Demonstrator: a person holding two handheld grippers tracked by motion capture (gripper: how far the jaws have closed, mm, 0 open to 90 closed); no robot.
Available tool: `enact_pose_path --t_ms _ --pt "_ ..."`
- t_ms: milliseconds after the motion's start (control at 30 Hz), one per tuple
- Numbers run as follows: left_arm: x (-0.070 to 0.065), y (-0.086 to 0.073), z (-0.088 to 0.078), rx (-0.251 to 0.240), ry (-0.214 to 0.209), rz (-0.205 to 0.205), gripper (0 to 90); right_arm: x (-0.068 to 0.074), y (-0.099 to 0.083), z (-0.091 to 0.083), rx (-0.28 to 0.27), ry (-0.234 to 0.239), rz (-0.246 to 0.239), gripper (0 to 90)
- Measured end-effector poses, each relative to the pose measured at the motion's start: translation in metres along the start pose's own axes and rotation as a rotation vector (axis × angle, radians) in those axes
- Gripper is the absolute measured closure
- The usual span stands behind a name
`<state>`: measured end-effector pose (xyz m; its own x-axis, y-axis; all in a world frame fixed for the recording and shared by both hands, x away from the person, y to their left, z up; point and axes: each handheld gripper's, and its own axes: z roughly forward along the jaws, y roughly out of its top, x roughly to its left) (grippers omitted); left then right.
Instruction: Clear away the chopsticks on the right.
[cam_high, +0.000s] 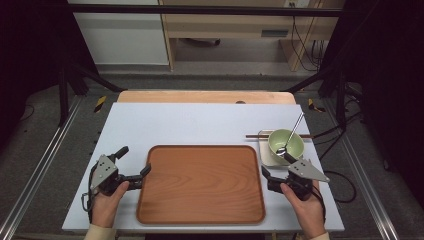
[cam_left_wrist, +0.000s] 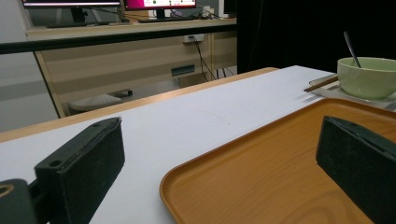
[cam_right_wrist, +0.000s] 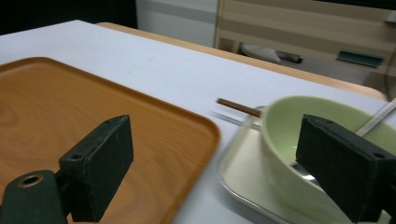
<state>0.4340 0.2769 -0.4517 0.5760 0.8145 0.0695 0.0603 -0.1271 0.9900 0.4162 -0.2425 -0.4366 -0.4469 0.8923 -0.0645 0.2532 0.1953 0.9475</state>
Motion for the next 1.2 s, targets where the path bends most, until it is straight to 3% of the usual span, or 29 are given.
enact_pose_path --t_ms 100,233,267,333,467,567,833,867,933,1067,1200 --pt "0.000 -0.001 0.000 0.003 0.010 -0.006 0.8 -0.014 -0.002 -0.010 0.004 -0.029 0.044 14.3" --pt "0.000 -0.001 -0.003 0.000 0.033 -0.006 1.0 -0.029 -0.009 -0.025 0.035 -0.103 0.093 20.0" --pt "0.000 -0.001 -0.005 -0.001 0.035 -0.007 1.0 -0.034 -0.013 -0.033 0.050 -0.140 0.105 23.3" --pt "0.000 -0.004 -0.007 0.005 0.043 -0.003 1.1 -0.037 -0.017 -0.037 0.073 -0.158 0.125 26.0" --pt "0.001 -0.010 -0.010 0.017 0.053 -0.009 1.3 -0.040 -0.020 -0.036 0.121 -0.171 0.148 30.6" --pt "0.001 -0.012 -0.010 0.029 0.054 0.004 1.6 -0.038 -0.023 -0.034 0.176 -0.187 0.149 35.6" --pt "0.001 -0.015 -0.022 0.035 0.078 0.042 2.0 -0.046 -0.029 -0.027 0.262 -0.217 0.184 45.2" --pt "0.001 -0.016 -0.023 0.036 0.082 0.036 2.0 -0.047 -0.030 -0.025 0.276 -0.218 0.184 46.0" --pt "0.002 -0.018 -0.023 0.040 0.083 0.023 2.2 -0.052 -0.029 -0.017 0.364 -0.236 0.129 48.0" --pt "0.000 -0.016 -0.024 0.040 0.090 0.053 2.2 -0.063 -0.022 -0.011 0.403 -0.238 0.106 50.5" --pt "0.001 -0.019 -0.023 0.045 0.089 0.043 2.2 -0.086 -0.015 0.001 0.430 -0.234 0.084 57.4"
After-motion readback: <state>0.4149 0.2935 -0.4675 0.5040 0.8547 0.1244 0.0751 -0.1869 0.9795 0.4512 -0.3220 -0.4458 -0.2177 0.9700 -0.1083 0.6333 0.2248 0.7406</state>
